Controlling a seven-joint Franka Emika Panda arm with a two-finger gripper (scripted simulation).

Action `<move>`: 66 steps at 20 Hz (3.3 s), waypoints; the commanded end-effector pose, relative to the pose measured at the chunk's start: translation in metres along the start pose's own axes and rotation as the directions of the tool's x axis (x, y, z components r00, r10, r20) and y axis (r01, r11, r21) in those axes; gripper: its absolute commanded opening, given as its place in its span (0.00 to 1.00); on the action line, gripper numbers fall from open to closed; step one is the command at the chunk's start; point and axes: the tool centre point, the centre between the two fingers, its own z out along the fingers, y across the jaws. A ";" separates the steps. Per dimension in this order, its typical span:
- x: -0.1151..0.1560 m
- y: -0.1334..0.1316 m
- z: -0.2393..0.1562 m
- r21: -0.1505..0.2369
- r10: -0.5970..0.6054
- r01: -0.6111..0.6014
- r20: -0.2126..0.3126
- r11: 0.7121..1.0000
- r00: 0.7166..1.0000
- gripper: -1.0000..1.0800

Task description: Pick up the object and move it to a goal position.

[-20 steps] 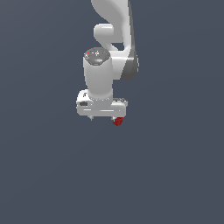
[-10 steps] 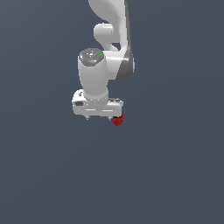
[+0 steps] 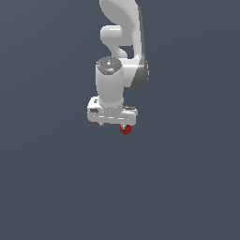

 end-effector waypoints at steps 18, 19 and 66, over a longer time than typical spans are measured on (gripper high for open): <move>-0.081 -0.058 0.054 0.011 0.189 -0.189 0.010 0.982 0.982 0.96; -0.082 -0.059 0.055 0.011 0.191 -0.191 0.010 0.981 0.981 0.96; -0.091 -0.085 0.056 0.011 0.193 -0.193 0.009 0.981 0.981 0.00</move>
